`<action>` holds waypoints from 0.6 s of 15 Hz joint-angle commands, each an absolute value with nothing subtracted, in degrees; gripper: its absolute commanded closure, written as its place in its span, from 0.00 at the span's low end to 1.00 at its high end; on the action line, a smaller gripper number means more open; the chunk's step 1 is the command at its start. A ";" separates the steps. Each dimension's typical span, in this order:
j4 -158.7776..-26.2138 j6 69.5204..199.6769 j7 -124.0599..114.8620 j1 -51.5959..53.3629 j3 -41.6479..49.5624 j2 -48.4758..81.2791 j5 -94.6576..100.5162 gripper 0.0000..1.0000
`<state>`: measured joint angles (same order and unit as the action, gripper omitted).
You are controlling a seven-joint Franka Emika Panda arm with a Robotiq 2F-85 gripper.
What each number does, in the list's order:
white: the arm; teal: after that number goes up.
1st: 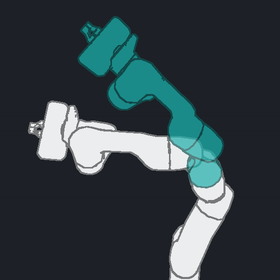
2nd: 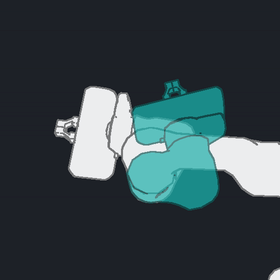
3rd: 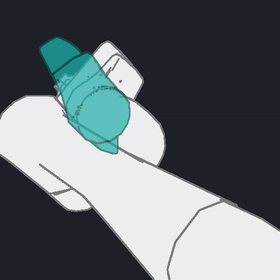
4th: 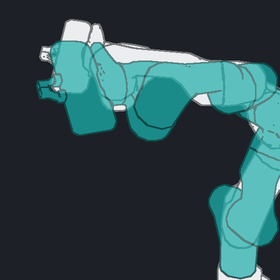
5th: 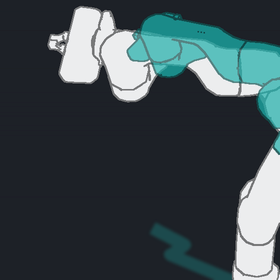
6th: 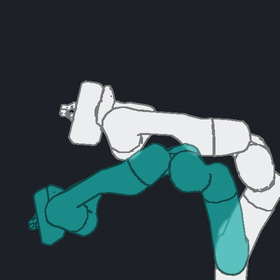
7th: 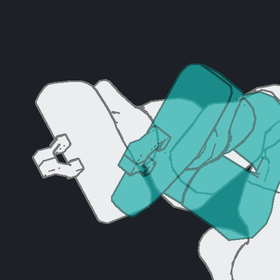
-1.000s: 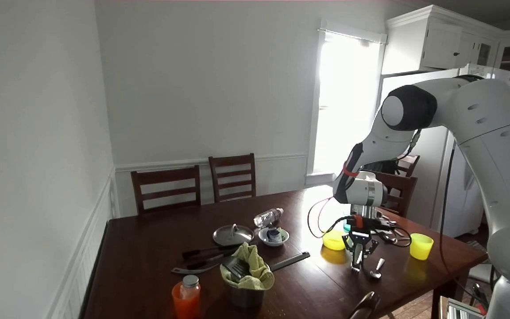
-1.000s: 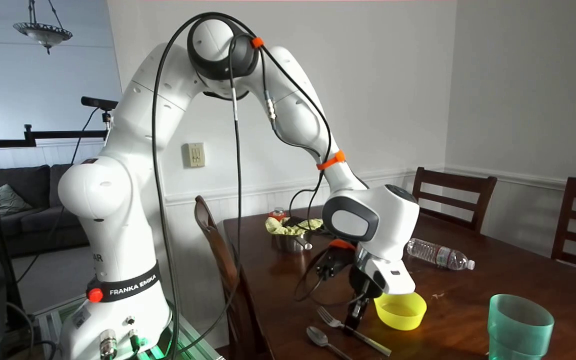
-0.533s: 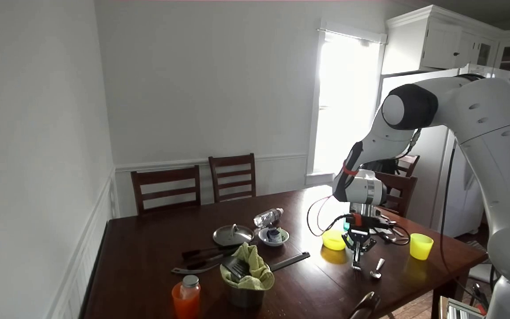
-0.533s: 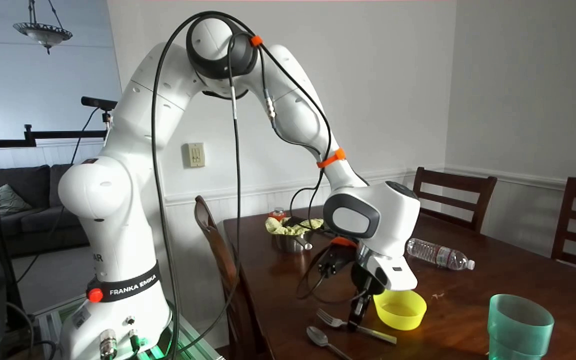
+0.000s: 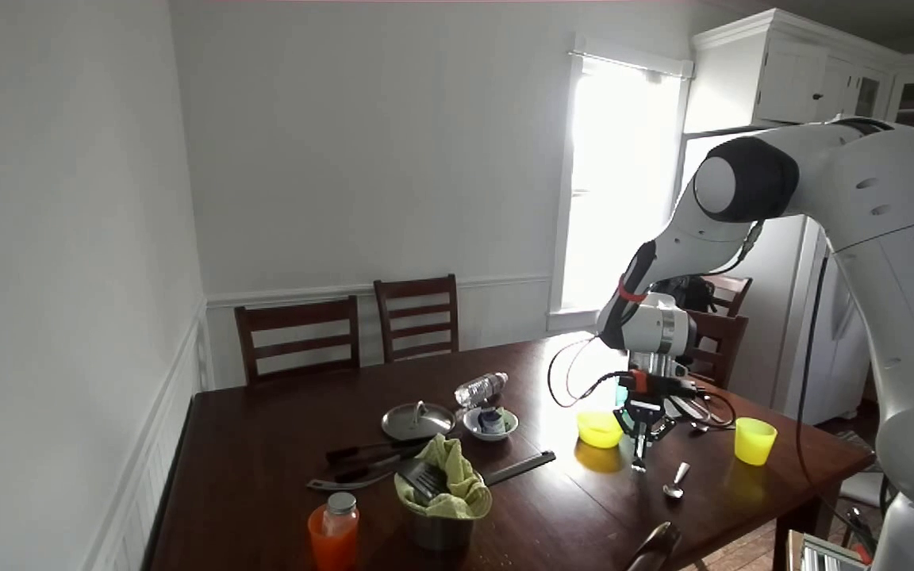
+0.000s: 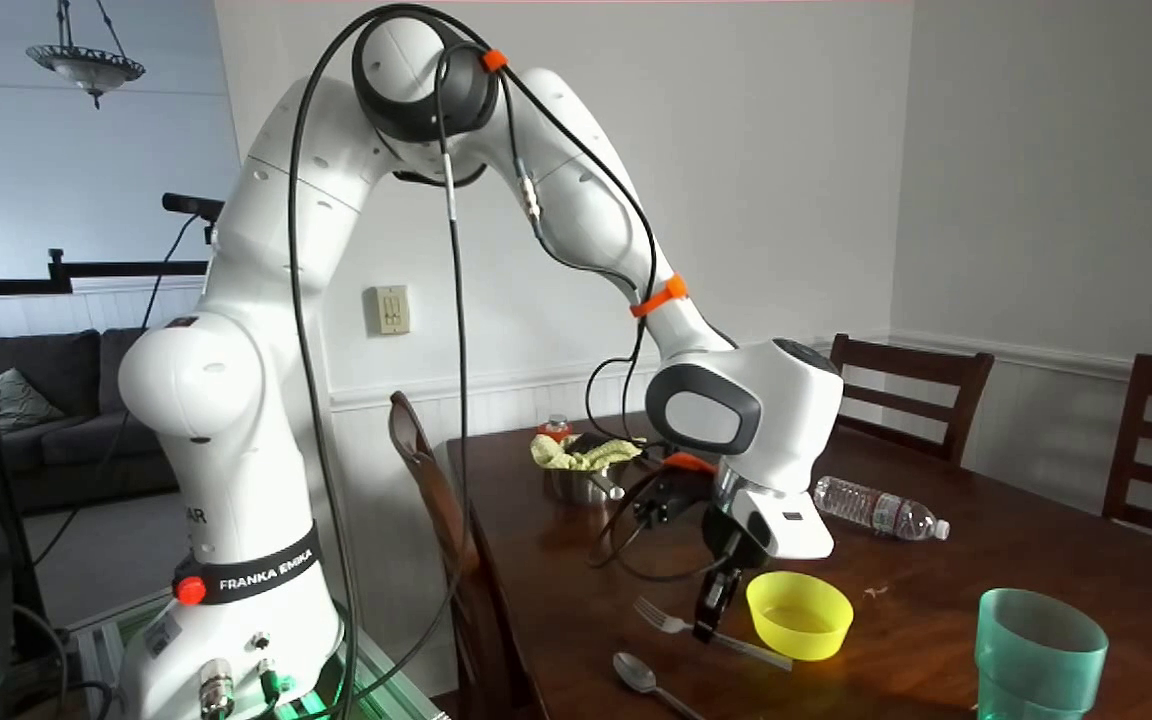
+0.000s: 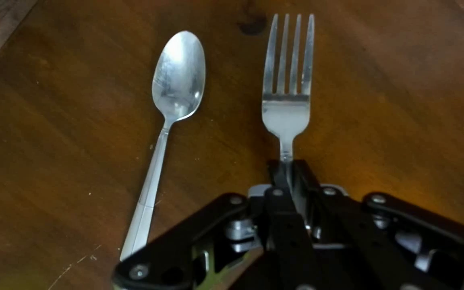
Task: Put one silver fork and spoon on top of the yellow bowl.
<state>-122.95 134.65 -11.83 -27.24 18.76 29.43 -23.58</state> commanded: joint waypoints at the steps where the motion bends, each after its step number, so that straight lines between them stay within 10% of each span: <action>1: -124.88 133.21 -15.07 -25.83 20.72 25.32 -21.85 0.97; 9: -119.64 129.44 -14.99 -26.64 20.60 25.09 -22.87 0.97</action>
